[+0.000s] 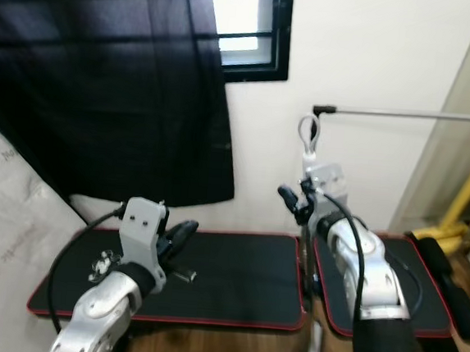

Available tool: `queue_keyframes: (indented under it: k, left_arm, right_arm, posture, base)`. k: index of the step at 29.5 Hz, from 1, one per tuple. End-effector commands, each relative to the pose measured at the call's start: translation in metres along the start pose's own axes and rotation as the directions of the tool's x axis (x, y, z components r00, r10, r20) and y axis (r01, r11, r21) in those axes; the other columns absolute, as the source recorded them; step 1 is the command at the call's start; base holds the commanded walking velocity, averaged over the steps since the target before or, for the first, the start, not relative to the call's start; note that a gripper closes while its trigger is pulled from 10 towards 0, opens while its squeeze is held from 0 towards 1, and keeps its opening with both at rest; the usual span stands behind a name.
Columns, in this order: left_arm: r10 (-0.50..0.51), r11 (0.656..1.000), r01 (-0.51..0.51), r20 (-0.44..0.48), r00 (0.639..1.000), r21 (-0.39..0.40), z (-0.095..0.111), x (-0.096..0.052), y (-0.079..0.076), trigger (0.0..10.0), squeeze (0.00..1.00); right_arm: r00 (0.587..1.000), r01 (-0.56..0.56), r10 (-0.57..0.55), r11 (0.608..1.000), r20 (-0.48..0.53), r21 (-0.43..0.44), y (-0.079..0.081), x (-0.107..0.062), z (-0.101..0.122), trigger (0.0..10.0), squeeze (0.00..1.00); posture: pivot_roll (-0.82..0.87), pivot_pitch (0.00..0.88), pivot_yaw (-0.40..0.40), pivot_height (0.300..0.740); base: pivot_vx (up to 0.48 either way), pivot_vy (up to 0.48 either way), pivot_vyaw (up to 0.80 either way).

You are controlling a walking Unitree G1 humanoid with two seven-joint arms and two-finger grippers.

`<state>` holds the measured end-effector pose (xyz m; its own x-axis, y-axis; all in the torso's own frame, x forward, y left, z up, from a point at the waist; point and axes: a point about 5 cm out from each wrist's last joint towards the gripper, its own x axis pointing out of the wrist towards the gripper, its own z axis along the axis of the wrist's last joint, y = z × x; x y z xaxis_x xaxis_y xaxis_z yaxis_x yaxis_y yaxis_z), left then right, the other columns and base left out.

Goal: Sweep floor

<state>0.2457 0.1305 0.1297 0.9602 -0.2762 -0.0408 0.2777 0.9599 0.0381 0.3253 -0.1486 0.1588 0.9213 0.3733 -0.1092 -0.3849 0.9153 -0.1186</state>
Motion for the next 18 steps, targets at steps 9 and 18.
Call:
queue_keyframes:
  k: [9, 18]
  left_arm:
    - [-0.291, 0.957, 0.291, 0.025, 0.956, 0.020, 0.007, -0.009, -0.033, 10.0, 0.00]
    - [-0.344, 0.939, 0.343, 0.016, 0.939, 0.034, 0.007, -0.011, -0.037, 10.0, 0.00]
  right_arm:
    - [0.986, 0.123, -0.129, 0.990, -0.104, -0.063, -0.040, -0.009, -0.009, 10.0, 0.56]
    - [0.981, -0.007, -0.009, 0.996, -0.192, -0.086, -0.021, -0.011, -0.027, 10.0, 1.00]
  posture:
    - [-0.10, 0.000, -0.046, 0.740]
    - [-0.10, 0.000, -0.035, 0.740]
  base:
    - [0.000, 0.000, 0.00]
    - [0.000, 0.000, 0.00]
